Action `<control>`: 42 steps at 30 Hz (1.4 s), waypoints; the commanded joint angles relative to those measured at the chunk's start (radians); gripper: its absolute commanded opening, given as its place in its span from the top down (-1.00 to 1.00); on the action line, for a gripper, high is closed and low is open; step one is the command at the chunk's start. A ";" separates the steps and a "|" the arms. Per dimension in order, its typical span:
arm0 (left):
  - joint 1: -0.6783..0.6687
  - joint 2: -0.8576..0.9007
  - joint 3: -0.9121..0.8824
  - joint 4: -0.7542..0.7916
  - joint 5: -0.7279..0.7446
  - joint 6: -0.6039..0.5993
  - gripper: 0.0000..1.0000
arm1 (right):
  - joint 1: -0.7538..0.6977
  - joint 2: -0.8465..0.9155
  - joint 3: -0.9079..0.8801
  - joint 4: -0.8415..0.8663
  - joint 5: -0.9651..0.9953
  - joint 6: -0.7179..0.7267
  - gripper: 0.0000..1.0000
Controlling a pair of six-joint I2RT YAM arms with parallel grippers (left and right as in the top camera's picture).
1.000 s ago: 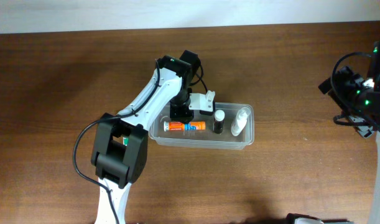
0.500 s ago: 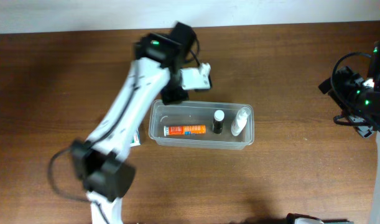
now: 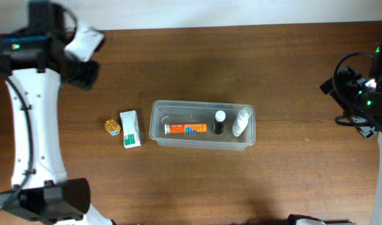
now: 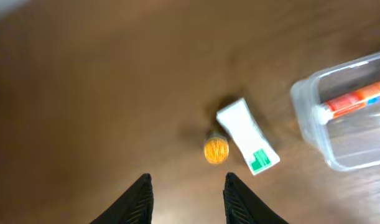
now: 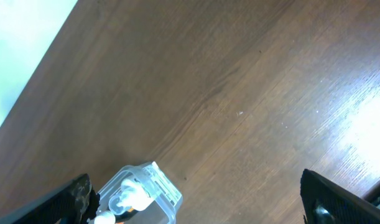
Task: Pack container
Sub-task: 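Withdraw the left gripper and reach to the gold-lidded jar, then grasp the gold-lidded jar with the left gripper and lift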
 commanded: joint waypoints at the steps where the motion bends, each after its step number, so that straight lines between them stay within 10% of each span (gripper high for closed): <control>1: 0.044 0.015 -0.135 0.023 0.019 -0.191 0.14 | -0.008 0.003 0.002 0.000 0.013 -0.001 -0.97; 13: 0.059 0.015 -0.618 0.326 0.021 -0.268 -0.20 | -0.008 0.003 0.002 0.000 0.013 -0.001 -0.97; 42: 0.016 0.025 -0.882 0.627 -0.010 -0.268 0.07 | -0.008 0.003 0.002 0.000 0.013 0.000 -0.97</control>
